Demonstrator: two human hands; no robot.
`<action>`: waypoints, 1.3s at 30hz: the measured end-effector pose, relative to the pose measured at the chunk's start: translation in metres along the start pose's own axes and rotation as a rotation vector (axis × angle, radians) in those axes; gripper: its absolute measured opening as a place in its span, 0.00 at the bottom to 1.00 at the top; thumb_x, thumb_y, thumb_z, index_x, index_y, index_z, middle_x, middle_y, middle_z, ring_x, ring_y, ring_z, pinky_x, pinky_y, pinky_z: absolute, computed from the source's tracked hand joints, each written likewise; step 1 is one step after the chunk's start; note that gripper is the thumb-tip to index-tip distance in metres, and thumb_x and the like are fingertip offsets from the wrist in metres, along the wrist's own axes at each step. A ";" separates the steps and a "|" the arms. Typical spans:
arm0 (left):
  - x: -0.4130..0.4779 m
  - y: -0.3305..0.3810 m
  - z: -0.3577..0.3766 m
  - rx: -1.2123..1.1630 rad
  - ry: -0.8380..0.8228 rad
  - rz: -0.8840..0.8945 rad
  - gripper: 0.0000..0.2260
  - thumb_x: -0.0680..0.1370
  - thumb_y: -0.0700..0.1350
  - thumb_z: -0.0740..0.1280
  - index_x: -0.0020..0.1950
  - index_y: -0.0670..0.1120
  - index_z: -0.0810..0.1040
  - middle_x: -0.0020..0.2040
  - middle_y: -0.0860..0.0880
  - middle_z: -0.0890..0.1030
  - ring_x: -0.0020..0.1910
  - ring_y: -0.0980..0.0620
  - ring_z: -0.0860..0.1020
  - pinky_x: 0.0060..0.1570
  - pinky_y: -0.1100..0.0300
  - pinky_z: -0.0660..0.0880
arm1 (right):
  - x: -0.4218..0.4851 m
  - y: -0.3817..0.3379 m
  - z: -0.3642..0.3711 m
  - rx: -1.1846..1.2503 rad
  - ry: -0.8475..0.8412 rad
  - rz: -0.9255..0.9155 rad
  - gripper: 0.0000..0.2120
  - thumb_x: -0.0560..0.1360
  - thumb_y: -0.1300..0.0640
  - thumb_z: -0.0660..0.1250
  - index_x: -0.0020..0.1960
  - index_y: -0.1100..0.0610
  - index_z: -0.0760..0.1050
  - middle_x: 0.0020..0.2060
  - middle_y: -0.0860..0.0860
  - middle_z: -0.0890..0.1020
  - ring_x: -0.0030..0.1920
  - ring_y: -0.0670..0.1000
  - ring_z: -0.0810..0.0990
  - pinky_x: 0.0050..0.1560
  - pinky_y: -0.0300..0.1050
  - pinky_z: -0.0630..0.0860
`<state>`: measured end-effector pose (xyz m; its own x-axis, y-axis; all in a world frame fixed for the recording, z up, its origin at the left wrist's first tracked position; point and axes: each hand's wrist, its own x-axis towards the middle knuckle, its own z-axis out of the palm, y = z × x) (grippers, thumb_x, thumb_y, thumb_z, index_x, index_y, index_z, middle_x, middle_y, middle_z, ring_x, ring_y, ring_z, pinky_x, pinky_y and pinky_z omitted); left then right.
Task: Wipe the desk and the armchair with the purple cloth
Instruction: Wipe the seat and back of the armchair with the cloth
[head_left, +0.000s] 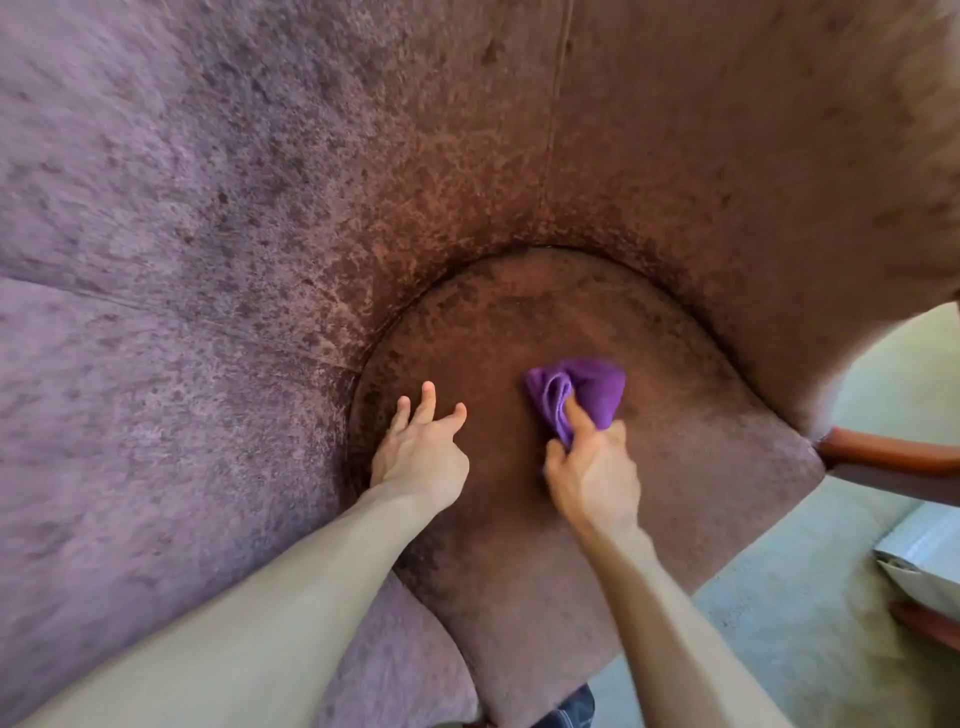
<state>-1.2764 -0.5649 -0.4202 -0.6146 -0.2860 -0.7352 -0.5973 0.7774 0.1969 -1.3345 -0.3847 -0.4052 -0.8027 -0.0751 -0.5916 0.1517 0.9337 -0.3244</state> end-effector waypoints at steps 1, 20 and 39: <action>0.001 0.000 0.000 0.005 0.002 -0.007 0.29 0.80 0.41 0.57 0.78 0.64 0.59 0.83 0.53 0.46 0.81 0.46 0.48 0.77 0.56 0.52 | -0.013 -0.001 0.010 0.051 -0.031 0.016 0.30 0.77 0.50 0.64 0.78 0.36 0.62 0.60 0.58 0.72 0.54 0.67 0.81 0.57 0.54 0.77; 0.010 0.002 -0.045 -0.396 0.210 -0.257 0.20 0.78 0.44 0.59 0.67 0.56 0.78 0.69 0.49 0.78 0.67 0.41 0.74 0.66 0.54 0.68 | -0.020 -0.063 0.031 0.320 0.099 0.152 0.22 0.76 0.53 0.63 0.70 0.46 0.70 0.60 0.60 0.72 0.52 0.68 0.79 0.53 0.53 0.73; 0.030 -0.009 -0.077 -0.185 -0.108 -0.048 0.27 0.78 0.40 0.56 0.78 0.51 0.65 0.80 0.47 0.63 0.76 0.44 0.64 0.75 0.54 0.60 | -0.068 -0.066 0.063 -0.057 -0.320 -0.257 0.18 0.74 0.53 0.62 0.63 0.43 0.72 0.55 0.55 0.76 0.55 0.63 0.78 0.52 0.53 0.76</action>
<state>-1.3290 -0.6237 -0.3945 -0.5300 -0.2507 -0.8101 -0.7151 0.6457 0.2679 -1.2533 -0.4636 -0.3898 -0.5894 -0.4052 -0.6989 -0.0699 0.8875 -0.4555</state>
